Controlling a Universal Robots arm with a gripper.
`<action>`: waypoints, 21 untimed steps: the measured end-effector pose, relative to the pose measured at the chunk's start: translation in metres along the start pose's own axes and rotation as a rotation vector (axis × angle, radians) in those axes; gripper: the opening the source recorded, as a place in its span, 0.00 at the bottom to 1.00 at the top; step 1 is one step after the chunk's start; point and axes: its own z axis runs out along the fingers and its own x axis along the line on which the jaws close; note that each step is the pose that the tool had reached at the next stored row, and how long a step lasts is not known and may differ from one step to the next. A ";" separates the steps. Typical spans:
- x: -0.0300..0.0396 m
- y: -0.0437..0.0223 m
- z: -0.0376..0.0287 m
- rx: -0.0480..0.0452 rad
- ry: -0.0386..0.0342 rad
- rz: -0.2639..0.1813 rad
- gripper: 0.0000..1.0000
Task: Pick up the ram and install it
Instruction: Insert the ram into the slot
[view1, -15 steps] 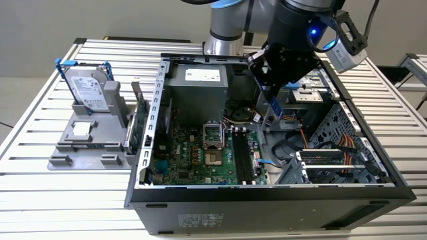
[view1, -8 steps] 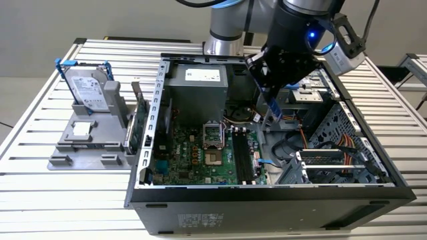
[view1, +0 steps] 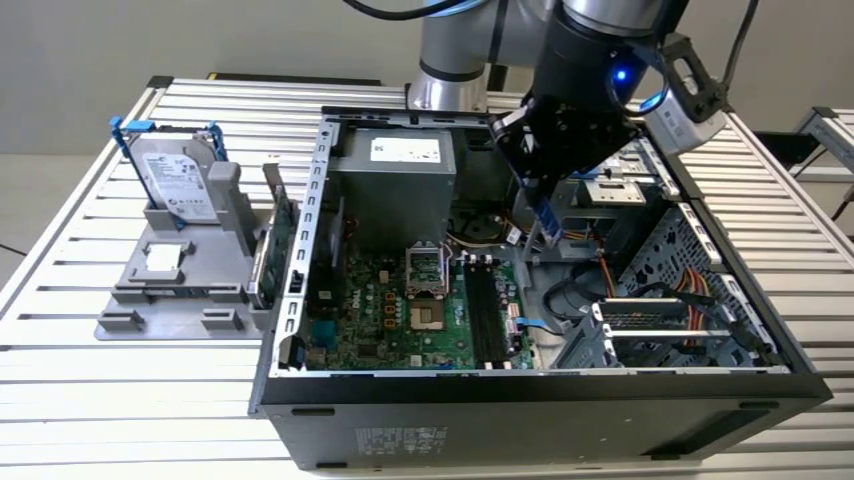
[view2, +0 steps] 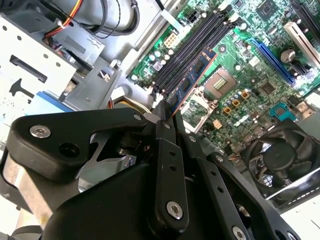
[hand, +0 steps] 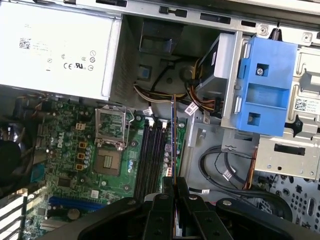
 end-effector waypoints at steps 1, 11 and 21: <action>0.0000 0.0000 0.0002 -0.0002 0.0004 0.001 0.00; -0.0001 -0.0001 0.0024 -0.0097 -0.0004 0.005 0.00; -0.0031 -0.0007 0.0058 -0.0100 -0.0007 0.011 0.00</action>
